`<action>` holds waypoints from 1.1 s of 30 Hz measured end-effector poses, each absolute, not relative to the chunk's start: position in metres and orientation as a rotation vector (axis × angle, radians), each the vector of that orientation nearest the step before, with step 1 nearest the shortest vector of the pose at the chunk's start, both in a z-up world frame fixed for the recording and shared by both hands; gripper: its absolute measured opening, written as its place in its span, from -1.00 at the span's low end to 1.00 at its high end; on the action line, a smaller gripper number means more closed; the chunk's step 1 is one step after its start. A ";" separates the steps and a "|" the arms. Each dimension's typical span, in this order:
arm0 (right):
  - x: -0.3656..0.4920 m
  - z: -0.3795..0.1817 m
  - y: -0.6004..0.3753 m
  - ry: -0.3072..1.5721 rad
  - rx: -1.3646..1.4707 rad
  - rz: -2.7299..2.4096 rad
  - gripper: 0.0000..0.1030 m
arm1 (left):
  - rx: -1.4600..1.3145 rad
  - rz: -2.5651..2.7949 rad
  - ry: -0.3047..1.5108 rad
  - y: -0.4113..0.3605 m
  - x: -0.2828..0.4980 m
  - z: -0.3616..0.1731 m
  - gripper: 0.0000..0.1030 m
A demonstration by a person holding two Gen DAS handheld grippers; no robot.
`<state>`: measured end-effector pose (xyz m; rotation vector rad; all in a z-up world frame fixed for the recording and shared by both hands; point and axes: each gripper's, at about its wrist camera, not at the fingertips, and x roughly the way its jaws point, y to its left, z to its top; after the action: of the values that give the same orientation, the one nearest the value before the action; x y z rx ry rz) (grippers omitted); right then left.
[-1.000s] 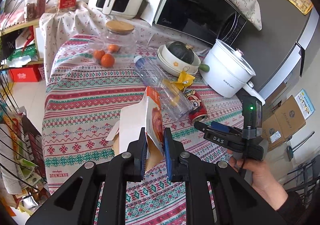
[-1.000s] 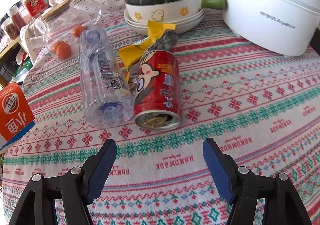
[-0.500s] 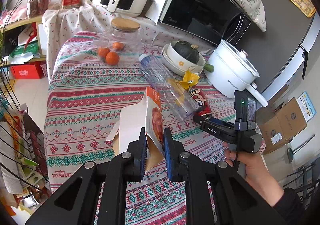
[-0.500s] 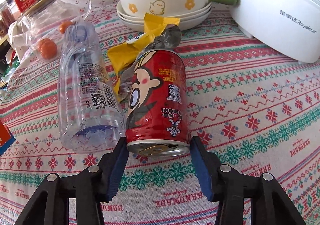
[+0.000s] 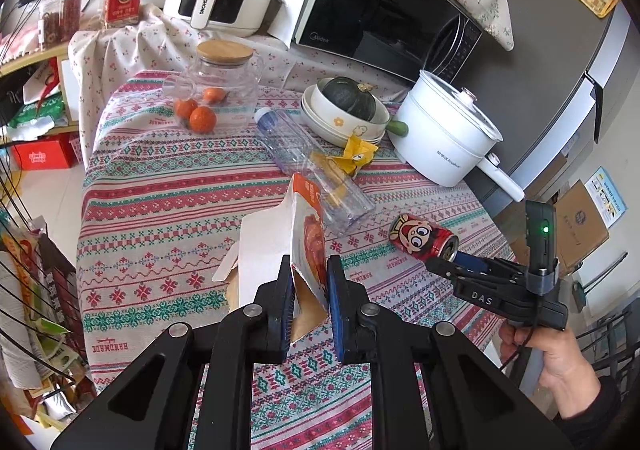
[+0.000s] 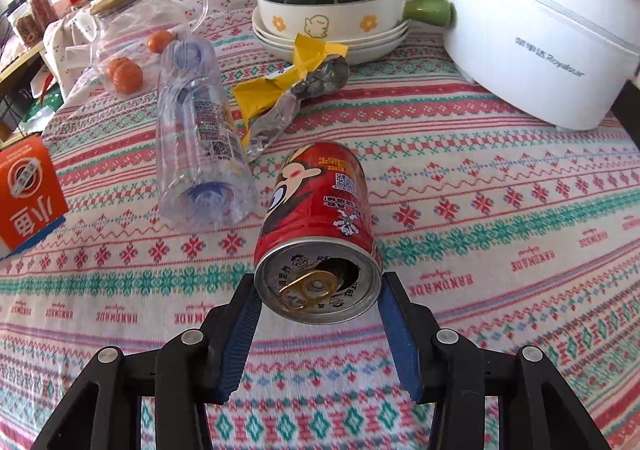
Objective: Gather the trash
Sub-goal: 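Grasp the red can with the right tool while the left tool holds the box, then carry the box and can over the bin and release both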
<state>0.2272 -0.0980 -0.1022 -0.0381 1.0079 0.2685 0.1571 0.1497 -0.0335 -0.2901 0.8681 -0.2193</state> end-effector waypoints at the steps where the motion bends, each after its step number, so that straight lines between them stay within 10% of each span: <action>1: 0.222 -0.098 -0.103 1.014 -0.039 0.268 0.01 | -0.289 -0.226 0.869 0.147 0.156 -0.033 -0.69; 33: 0.182 -0.084 -0.164 1.031 0.083 0.181 0.27 | -0.246 -0.258 0.917 0.122 0.157 -0.044 -0.69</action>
<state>0.1816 -0.1639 -0.0843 0.0832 1.0311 0.1815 0.1575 0.1216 -0.0440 -0.2463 0.9174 -0.2577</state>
